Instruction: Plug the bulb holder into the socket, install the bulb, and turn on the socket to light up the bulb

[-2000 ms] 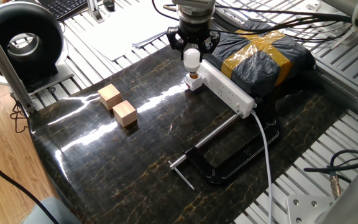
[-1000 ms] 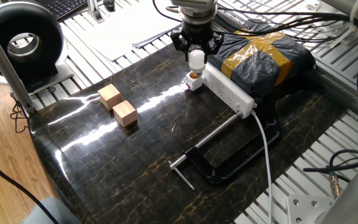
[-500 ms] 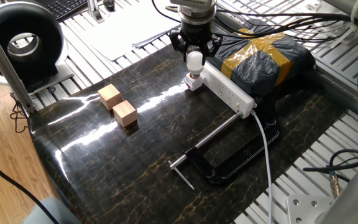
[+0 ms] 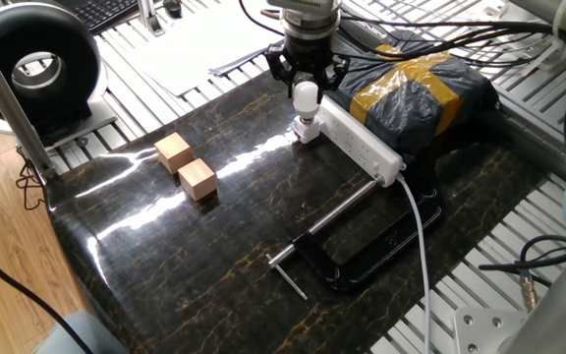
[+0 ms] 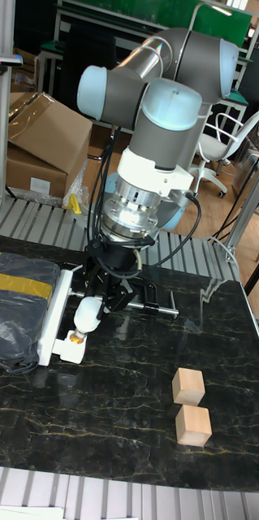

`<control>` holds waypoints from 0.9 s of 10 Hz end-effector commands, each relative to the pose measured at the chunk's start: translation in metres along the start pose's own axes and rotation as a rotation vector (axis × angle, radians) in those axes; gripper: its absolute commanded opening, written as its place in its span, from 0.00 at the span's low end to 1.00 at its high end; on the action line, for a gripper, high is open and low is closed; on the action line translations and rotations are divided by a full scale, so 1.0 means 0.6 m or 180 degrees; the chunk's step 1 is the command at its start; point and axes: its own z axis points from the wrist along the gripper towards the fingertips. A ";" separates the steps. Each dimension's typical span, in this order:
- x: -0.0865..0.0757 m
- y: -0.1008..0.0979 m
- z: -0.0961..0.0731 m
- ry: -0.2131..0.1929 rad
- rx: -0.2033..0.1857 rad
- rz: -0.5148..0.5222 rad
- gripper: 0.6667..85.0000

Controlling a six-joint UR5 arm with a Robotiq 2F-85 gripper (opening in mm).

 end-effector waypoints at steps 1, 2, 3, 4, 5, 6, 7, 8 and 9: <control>0.002 -0.006 0.001 -0.0023 0.0028 0.0024 0.00; 0.003 -0.006 0.000 -0.0027 0.0031 0.0024 0.00; 0.006 -0.007 0.001 -0.0021 0.0039 0.0029 0.00; 0.008 -0.008 0.002 -0.0021 0.0039 0.0029 0.00; 0.008 -0.008 0.003 -0.0022 0.0039 0.0034 0.00; 0.008 -0.010 0.003 -0.0026 0.0042 0.0044 0.00; 0.006 -0.012 0.005 -0.0043 0.0042 0.0055 0.00; 0.005 -0.012 0.006 -0.0053 0.0036 0.0055 0.00; 0.005 -0.011 0.007 -0.0058 0.0028 0.0050 0.00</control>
